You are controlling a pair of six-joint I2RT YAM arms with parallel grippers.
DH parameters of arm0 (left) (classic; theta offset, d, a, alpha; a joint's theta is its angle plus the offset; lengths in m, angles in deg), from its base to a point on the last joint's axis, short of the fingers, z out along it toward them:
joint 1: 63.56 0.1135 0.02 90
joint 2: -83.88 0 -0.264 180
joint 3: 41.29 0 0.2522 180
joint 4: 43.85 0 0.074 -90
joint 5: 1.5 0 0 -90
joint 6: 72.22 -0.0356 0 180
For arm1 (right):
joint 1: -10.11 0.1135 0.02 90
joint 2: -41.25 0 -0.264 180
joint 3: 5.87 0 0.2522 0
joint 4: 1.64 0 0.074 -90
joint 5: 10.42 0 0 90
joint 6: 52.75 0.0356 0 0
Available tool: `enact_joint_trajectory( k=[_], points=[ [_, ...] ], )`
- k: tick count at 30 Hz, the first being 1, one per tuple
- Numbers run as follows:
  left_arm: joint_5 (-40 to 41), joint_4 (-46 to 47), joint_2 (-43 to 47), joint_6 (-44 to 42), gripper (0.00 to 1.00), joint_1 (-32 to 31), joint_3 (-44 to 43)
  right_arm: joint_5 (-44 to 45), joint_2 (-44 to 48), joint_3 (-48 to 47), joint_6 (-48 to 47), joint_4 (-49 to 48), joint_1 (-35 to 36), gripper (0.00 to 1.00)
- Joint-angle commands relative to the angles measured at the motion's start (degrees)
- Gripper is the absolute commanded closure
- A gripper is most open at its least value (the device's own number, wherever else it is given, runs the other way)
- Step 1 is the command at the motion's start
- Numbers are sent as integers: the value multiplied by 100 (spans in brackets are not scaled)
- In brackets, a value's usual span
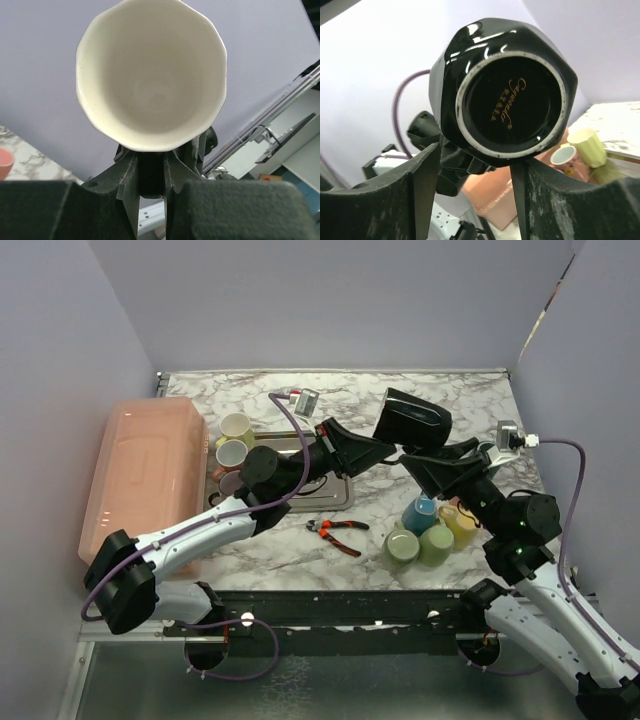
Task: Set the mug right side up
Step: Turn over the cup at the center of the board.
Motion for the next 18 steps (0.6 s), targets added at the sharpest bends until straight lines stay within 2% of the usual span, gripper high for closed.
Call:
enact_joint_trajectory(
  k=[1,5,10,18],
  points=[
    [157,-652,154,-759,100,54,-556,1035,209,72,-318,830,16,38],
    [641,-1999,249,-1518,100,112,-897,1646,375,49,-316,1354,17,37],
    [1670,-3783,271,-2610,100,116,-1423,2370,428,-114,-328,2168,17,37],
    [3175,-5221,120,-3681,100,125,-1814,2783,310,-217,-349,2710,18,37]
  ],
)
